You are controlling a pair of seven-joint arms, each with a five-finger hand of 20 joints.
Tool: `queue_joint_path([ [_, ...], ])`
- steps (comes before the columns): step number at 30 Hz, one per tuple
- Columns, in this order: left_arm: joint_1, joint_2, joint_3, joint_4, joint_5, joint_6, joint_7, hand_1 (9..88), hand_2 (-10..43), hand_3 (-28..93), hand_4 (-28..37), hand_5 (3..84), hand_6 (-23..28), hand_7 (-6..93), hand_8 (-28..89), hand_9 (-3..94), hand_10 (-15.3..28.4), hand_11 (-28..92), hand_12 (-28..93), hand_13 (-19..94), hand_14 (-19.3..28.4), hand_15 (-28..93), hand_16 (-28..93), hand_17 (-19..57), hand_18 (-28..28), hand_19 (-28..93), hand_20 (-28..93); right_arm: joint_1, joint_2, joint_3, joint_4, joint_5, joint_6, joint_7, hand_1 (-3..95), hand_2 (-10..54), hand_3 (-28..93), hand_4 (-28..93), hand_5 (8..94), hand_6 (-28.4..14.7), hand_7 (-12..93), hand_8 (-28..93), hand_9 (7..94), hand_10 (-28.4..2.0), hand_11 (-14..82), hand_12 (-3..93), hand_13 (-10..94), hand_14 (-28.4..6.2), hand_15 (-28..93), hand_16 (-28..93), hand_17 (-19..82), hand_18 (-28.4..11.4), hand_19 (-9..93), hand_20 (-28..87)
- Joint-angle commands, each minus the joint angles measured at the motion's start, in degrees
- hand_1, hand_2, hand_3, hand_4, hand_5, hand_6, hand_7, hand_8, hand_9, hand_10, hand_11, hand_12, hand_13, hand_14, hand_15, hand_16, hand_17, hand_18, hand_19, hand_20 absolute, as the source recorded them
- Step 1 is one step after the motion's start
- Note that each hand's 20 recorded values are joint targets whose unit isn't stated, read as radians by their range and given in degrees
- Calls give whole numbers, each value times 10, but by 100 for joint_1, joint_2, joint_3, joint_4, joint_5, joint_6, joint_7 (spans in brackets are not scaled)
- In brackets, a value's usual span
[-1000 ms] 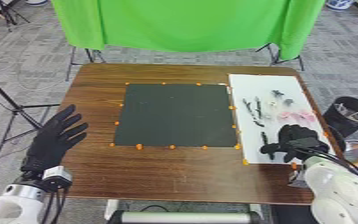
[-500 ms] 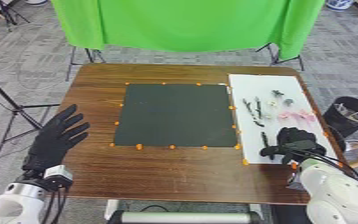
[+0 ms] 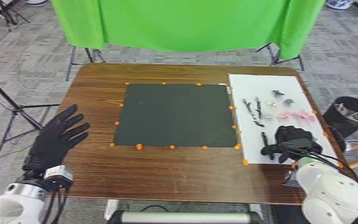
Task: Arrange flowers
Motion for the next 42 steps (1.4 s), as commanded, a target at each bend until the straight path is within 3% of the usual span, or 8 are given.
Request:
queue_joint_path([
  [1, 63, -44, -3, -1, 14, -37, -22, 260, -62, 683, -242, 267, 27, 206, -108, 238, 117, 191, 161, 208, 162, 298, 3, -94, 225, 426, 85, -48, -55, -156, 161, -46, -53, -3, 303, -95, 822, -276, 642, 7, 499, 57, 675, -113, 587, 361, 623, -111, 779, 281, 295, -213, 882, 362],
  [13, 63, -43, -1, 0, 15, -33, -28, 258, -61, 684, -241, 267, 27, 207, -108, 239, 118, 191, 161, 209, 162, 297, 3, -94, 226, 426, 85, -42, -115, -270, 255, 24, -13, -104, 352, -95, 801, -281, 683, 11, 473, 59, 674, -113, 586, 363, 638, -111, 778, 289, 307, -213, 887, 364],
  [17, 57, -41, 1, 4, 12, -33, -16, 258, -62, 684, -242, 267, 27, 208, -109, 239, 118, 191, 161, 209, 163, 297, 3, -94, 226, 426, 85, -30, -132, -309, 287, 16, 15, -130, 376, -95, 797, -281, 700, 13, 459, 47, 709, -112, 577, 365, 648, -107, 774, 291, 313, -213, 888, 364],
  [33, 103, -42, -12, -14, -8, -1, -1, 259, -60, 682, -242, 267, 27, 205, -108, 240, 118, 191, 161, 208, 163, 297, 3, -95, 227, 427, 84, -112, -217, -288, 364, 282, 209, -462, 454, -95, 819, -281, 769, 22, 416, 42, 781, -93, 472, 513, 683, -100, 770, 307, 340, -213, 903, 359],
  [37, 123, -42, -15, -20, -21, 20, 20, 259, -60, 683, -240, 267, 27, 205, -107, 239, 118, 190, 160, 209, 162, 297, 3, -95, 227, 427, 84, -78, -235, -298, 383, 479, 218, -429, 452, -95, 840, -280, 735, 13, 458, 90, 761, -94, 490, 562, 663, -98, 788, 330, 324, -209, 907, 369],
  [39, 115, -48, -15, -17, -18, 15, 15, 258, -61, 683, -240, 267, 27, 205, -107, 239, 117, 191, 161, 209, 162, 296, 3, -94, 227, 427, 83, -88, -251, -258, 401, 563, 251, -487, 439, -93, 862, -267, 685, 5, 527, 106, 728, -92, 530, 571, 645, -104, 808, 345, 308, -211, 908, 385],
  [42, 145, -43, -30, -32, -19, 19, 30, 258, -61, 683, -241, 267, 27, 205, -107, 239, 117, 191, 161, 209, 162, 297, 3, -94, 227, 427, 83, -88, -267, -224, 392, 623, 187, -482, 405, -41, 873, -231, 641, -4, 579, 142, 712, -100, 560, 587, 625, -115, 836, 359, 298, -215, 913, 404],
])
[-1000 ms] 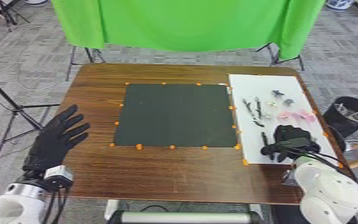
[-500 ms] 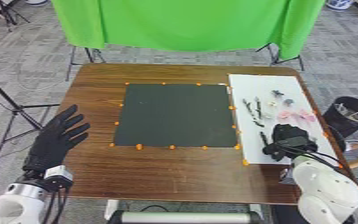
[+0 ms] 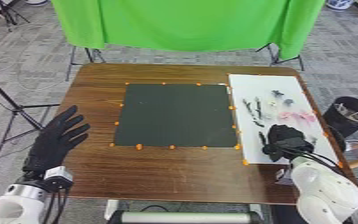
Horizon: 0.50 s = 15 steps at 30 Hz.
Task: Arrange flowers
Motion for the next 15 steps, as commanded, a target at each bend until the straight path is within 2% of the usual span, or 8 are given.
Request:
queue_joint_path([
  [1, 72, -17, -7, -14, -19, 15, 34, 258, -61, 683, -241, 267, 27, 205, -107, 240, 117, 191, 161, 209, 162, 297, 3, -94, 227, 427, 83, -224, -79, -117, 179, 378, -98, -8, 386, -17, 879, -216, 635, -2, 585, 155, 701, -104, 599, 577, 621, -119, 841, 364, 297, -215, 912, 413],
  [2, 67, -46, -32, -18, 1, 2, -16, 258, -61, 683, -242, 267, 27, 205, -107, 239, 117, 191, 161, 209, 162, 297, 3, -94, 227, 427, 83, -238, -99, -96, 177, 415, -80, -8, 356, 12, 893, -199, 619, 0, 619, 176, 691, -107, 636, 575, 618, -121, 852, 367, 297, -216, 911, 422],
  [3, 58, -27, -29, -9, -1, 0, 4, 258, -61, 683, -242, 267, 27, 205, -107, 239, 117, 191, 161, 209, 162, 297, 3, -94, 227, 427, 83, -225, -98, -77, 173, 432, -121, -16, 341, 26, 899, -191, 612, 0, 637, 184, 686, -108, 656, 569, 616, -123, 860, 370, 297, -216, 911, 425],
  [5, 92, -18, -47, -26, -16, 26, 21, 258, -61, 682, -241, 266, 27, 205, -107, 239, 118, 191, 161, 209, 162, 297, 3, -94, 227, 427, 83, -223, -93, -65, 167, 435, -88, -24, 256, 127, 906, -121, 597, -5, 694, 251, 680, -109, 722, 555, 609, -132, 901, 372, 299, -216, 923, 434],
  [6, 81, -19, -52, -23, -17, 32, 15, 259, -61, 682, -241, 266, 27, 205, -107, 239, 118, 191, 161, 209, 162, 297, 3, -95, 227, 427, 84, -199, -94, -58, 159, 438, -122, -14, 232, 156, 907, -102, 592, -7, 714, 277, 680, -110, 734, 557, 610, -132, 912, 377, 301, -218, 927, 438],
  [10, 85, -28, -80, -24, -4, 25, 2, 257, -62, 684, -240, 267, 27, 206, -108, 240, 117, 192, 161, 209, 161, 296, 3, -95, 227, 427, 84, -144, -94, -27, 90, 433, -111, 20, 201, 190, 907, -59, 595, -6, 740, 312, 686, -111, 767, 560, 617, -133, 930, 388, 308, -218, 932, 457],
  [12, 123, -17, -83, -42, -23, 48, 36, 258, -62, 684, -241, 266, 27, 206, -108, 240, 118, 192, 161, 209, 162, 297, 4, -95, 227, 427, 84, -118, -85, -13, 42, 440, -59, 41, 191, 198, 910, -48, 597, -5, 745, 319, 690, -109, 772, 562, 621, -135, 931, 395, 310, -219, 932, 465],
  [15, 91, -32, -85, -29, -7, 25, 4, 259, -61, 683, -242, 266, 27, 206, -108, 240, 118, 192, 161, 209, 162, 297, 4, -94, 227, 427, 84, -61, -79, 24, -40, 430, -23, 79, 184, 203, 912, -41, 600, -6, 747, 326, 696, -109, 777, 563, 624, -134, 932, 402, 315, -220, 932, 474],
])
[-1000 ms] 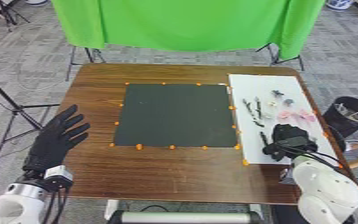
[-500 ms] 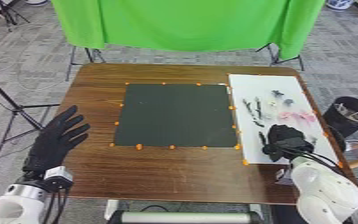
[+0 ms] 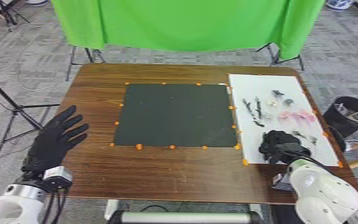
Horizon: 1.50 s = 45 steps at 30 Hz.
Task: Arrange flowers
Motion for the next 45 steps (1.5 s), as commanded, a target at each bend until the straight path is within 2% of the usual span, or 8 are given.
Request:
queue_joint_path([
  [1, 88, -17, -42, -33, -17, 29, 19, 259, -61, 683, -242, 266, 27, 206, -108, 240, 118, 192, 161, 209, 162, 297, 4, -94, 227, 427, 84, 13, 2, 33, -161, -26, 65, 86, 183, 205, 912, -39, 601, -6, 747, 328, 697, -109, 777, 564, 625, -133, 932, 404, 317, -220, 932, 478],
  [18, 73, 25, -54, -20, 15, -17, -40, 259, -61, 683, -242, 266, 27, 206, -108, 240, 117, 190, 162, 209, 163, 299, 4, -95, 227, 429, 85, 681, 85, -203, -433, -165, 254, 497, 183, 190, 918, -25, 618, -4, 735, 329, 709, -111, 769, 571, 638, -131, 932, 405, 331, -221, 932, 498],
  [21, 85, 31, -55, -22, 16, -17, -38, 258, -62, 684, -240, 266, 27, 207, -108, 239, 117, 190, 161, 209, 163, 300, 3, -94, 227, 429, 85, 541, 104, -116, -480, -393, 248, 665, 237, 95, 898, -104, 621, 2, 703, 274, 713, -116, 757, 551, 640, -130, 932, 399, 335, -219, 932, 489],
  [23, 100, 27, -59, -23, 0, 9, -25, 259, -62, 683, -241, 266, 27, 207, -108, 239, 117, 190, 161, 209, 163, 300, 2, -94, 227, 428, 85, 528, 89, -51, -538, -452, -49, 817, 252, -4, 851, -187, 629, -4, 653, 235, 713, -118, 751, 535, 640, -132, 931, 393, 336, -221, 932, 486],
  [25, 155, 38, -87, -37, -10, 22, -7, 259, -62, 683, -241, 266, 26, 207, -108, 239, 117, 190, 161, 209, 163, 299, 3, -94, 227, 429, 85, 498, 68, 23, -597, -447, -361, 941, 209, -46, 827, -217, 641, -15, 648, -58, 710, -119, 736, 545, 640, -135, 919, 395, 336, -223, 932, 484],
  [27, 195, 50, -98, -49, -20, 33, 20, 259, -62, 684, -241, 266, 26, 207, -108, 239, 118, 190, 161, 209, 162, 299, 2, -94, 228, 429, 85, 440, 66, 85, -644, -402, -519, 998, 173, -72, 794, -231, 653, -21, 621, -152, 709, -122, 727, 546, 640, -136, 911, 394, 335, -225, 932, 477],
  [34, 126, 27, -63, -27, -4, 13, -18, 259, -62, 683, -241, 266, 26, 208, -109, 240, 118, 190, 161, 209, 162, 297, 3, -94, 228, 429, 85, 556, -83, -2, -641, -197, -1461, 1198, 112, -95, 740, -280, 686, -20, 549, -144, 720, -128, 711, 533, 650, -142, 900, 382, 340, -231, 932, 462],
  [45, 172, 37, -69, -39, -14, 18, 1, 259, -61, 683, -239, 266, 26, 208, -109, 239, 117, 189, 162, 209, 162, 297, 3, -94, 228, 428, 85, 594, -175, -228, -578, -185, -1923, 1425, 190, -95, 760, -281, 719, -4, 523, -129, 740, -120, 700, 539, 672, -135, 890, 383, 364, -238, 932, 457],
])
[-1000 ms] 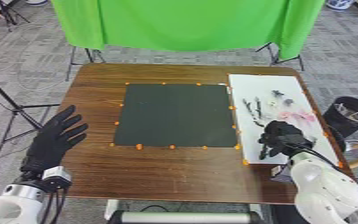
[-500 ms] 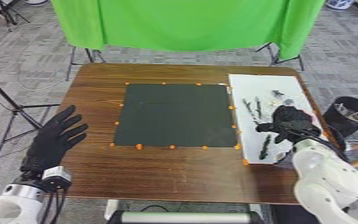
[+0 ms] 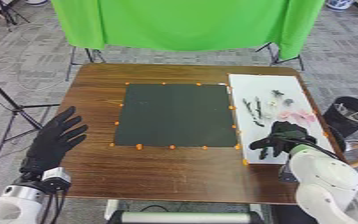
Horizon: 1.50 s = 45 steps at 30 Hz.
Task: Arrange flowers
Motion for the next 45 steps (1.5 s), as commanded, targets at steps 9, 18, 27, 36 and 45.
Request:
queue_joint_path([
  [9, 28, -5, 9, -19, -7, 13, -37, 260, -60, 681, -239, 267, 27, 206, -108, 240, 118, 191, 162, 209, 162, 297, 4, -94, 228, 429, 85, -17, -126, -222, 128, 52, -367, 120, 284, -95, 794, -281, 740, 11, 510, -6, 768, -110, 697, 534, 692, -126, 881, 388, 382, -236, 932, 463],
  [18, 58, 11, 22, -17, -31, 29, 0, 261, -58, 680, -239, 266, 26, 207, -108, 239, 118, 192, 161, 210, 162, 299, 3, -94, 228, 428, 85, -174, -134, -168, 339, 88, -69, -521, 437, -95, 791, -281, 752, 19, 503, 163, 790, -99, 695, 543, 709, -117, 877, 397, 402, -230, 932, 468],
  [27, 51, -39, 28, -21, -10, 17, -35, 261, -57, 681, -239, 266, 27, 206, -108, 240, 117, 190, 161, 209, 163, 299, 3, -94, 228, 429, 85, -408, -61, -139, 574, 129, 950, -1140, 412, -95, 844, -206, 764, -18, 510, 214, 786, -104, 721, 549, 696, -125, 890, 425, 383, -230, 932, 483],
  [36, 53, -26, 23, -26, -18, 52, -21, 260, -56, 682, -239, 266, 26, 208, -109, 240, 117, 192, 161, 209, 163, 300, 3, -95, 228, 429, 85, -456, 23, 27, 392, 18, 1689, -1172, 339, -95, 910, -100, 771, -15, 575, 265, 814, -104, 774, 543, 725, -126, 924, 417, 413, -243, 932, 550],
  [45, 49, -37, 19, -22, -13, 39, -31, 260, -56, 682, -238, 265, 26, 208, -109, 239, 118, 190, 161, 210, 162, 299, 3, -95, 228, 429, 85, -361, 82, 246, 144, -11, 1936, -1165, 329, -95, 922, -87, 781, -16, 570, 282, 824, -102, 777, 547, 733, -125, 927, 419, 420, -245, 932, 567],
])
